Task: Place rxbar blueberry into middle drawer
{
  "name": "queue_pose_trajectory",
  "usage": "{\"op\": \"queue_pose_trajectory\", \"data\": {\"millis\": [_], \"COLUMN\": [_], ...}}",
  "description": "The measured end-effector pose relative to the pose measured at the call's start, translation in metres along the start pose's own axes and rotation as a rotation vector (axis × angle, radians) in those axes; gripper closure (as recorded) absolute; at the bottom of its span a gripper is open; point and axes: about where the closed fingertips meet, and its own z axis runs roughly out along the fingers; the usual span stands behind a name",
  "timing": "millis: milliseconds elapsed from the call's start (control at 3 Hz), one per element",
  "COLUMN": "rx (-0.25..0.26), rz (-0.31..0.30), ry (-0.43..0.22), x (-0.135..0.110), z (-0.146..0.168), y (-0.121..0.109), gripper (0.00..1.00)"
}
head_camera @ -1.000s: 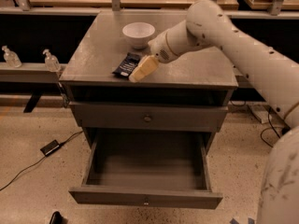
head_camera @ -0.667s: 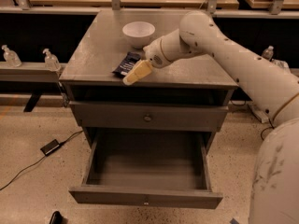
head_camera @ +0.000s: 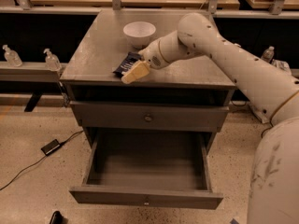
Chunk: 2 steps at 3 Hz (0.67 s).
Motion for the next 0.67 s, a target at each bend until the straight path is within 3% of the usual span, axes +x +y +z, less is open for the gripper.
{"op": "queue_pose_trajectory", "data": {"millis": [333, 667], "rx": [-0.004, -0.009], "rz": [0.0, 0.0], "ry": [0.001, 0.001], "x": [0.0002, 0.0003], "z": [0.0024, 0.0053], "y": [0.0013, 0.0029], "gripper": [0.42, 0.4]}}
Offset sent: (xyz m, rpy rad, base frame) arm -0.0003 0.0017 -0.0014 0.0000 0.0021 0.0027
